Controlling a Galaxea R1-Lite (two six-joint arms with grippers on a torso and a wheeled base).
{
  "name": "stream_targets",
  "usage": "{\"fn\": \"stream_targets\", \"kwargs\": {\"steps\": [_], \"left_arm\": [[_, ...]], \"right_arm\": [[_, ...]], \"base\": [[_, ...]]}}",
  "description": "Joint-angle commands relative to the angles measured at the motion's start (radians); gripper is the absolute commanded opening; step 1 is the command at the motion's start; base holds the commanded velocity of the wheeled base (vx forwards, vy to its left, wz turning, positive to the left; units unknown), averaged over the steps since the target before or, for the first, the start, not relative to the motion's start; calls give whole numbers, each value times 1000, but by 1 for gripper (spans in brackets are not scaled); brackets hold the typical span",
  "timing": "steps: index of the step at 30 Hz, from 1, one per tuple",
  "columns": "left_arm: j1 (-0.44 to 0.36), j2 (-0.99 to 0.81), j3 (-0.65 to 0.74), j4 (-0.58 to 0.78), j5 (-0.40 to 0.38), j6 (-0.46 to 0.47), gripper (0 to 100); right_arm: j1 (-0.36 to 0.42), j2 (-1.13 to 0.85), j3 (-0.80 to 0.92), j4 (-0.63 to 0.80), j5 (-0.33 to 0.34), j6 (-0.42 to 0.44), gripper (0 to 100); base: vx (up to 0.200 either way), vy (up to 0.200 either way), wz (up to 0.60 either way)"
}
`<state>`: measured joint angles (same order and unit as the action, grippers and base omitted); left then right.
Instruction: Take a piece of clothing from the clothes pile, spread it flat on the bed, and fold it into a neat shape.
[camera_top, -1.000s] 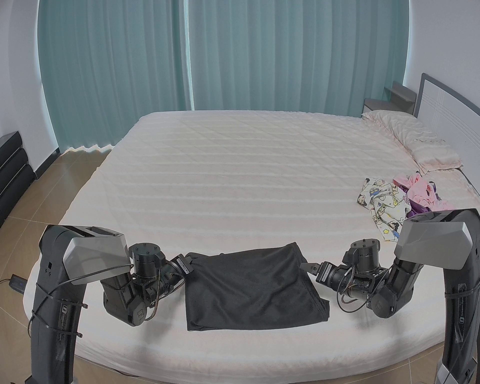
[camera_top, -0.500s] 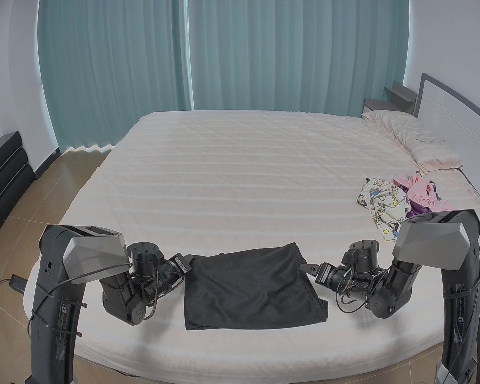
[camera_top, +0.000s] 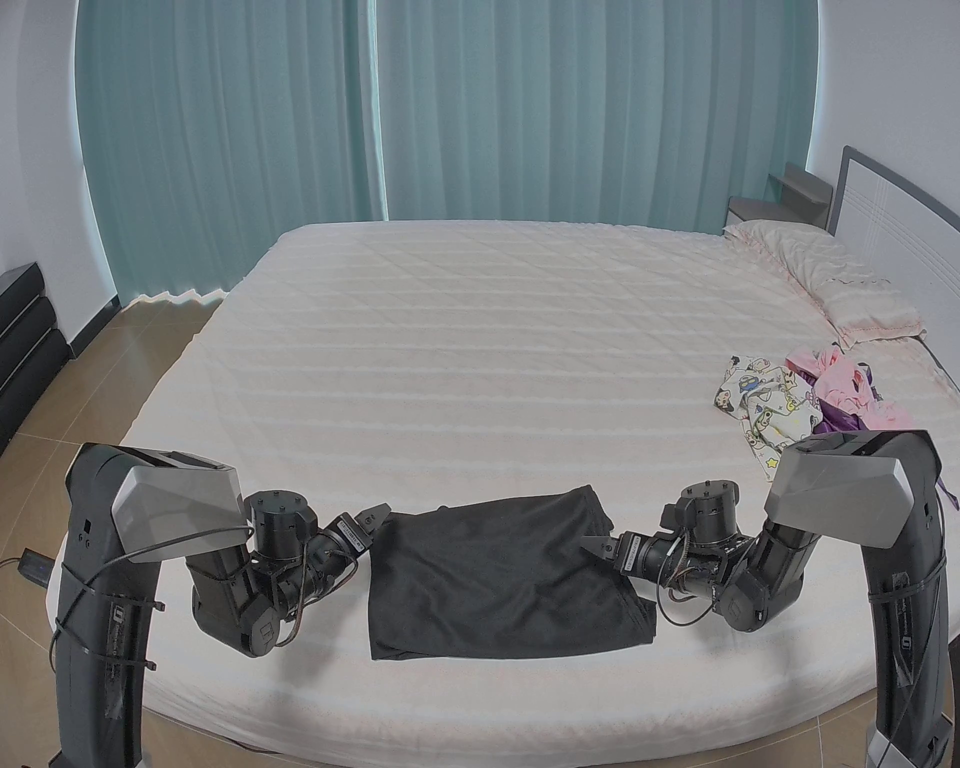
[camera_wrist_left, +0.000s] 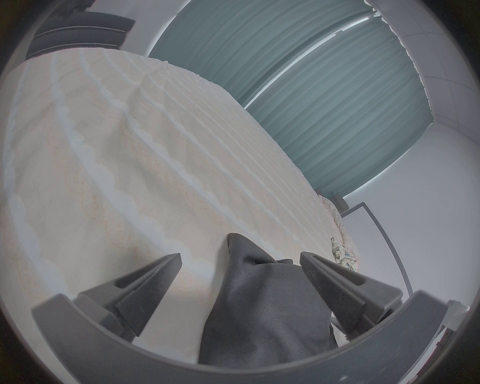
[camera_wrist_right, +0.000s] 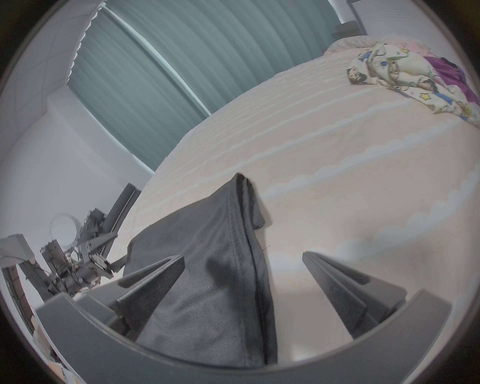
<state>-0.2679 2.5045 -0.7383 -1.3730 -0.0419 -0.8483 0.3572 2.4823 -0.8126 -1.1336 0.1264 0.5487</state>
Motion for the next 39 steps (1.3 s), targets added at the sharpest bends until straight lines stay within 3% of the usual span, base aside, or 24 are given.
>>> {"fn": "stream_targets", "kwargs": {"steps": [1, 6, 13, 27, 28, 39], "left_arm": [[7, -30, 25, -3, -3, -6, 100], [7, -44, 46, -6, -6, -6, 100], [7, -44, 48, -6, -6, -6, 100], [4, -44, 51, -8, -6, -5, 100], [4, -44, 51, -8, -6, -5, 100], [1, -44, 53, -8, -1, -2, 100]], "right_arm": [[6, 40, -59, 43, 30, -24, 100], [32, 44, -106, 74, 67, -58, 100], [49, 61, -185, 181, 70, -104, 100], [81, 55, -157, 187, 113, -165, 100], [81, 56, -157, 190, 113, -165, 0], [75, 32, -134, 179, 118, -145, 0]], "base": [[0, 0, 0], [0, 0, 0], [0, 0, 0], [0, 0, 0], [0, 0, 0], [0, 0, 0]]}}
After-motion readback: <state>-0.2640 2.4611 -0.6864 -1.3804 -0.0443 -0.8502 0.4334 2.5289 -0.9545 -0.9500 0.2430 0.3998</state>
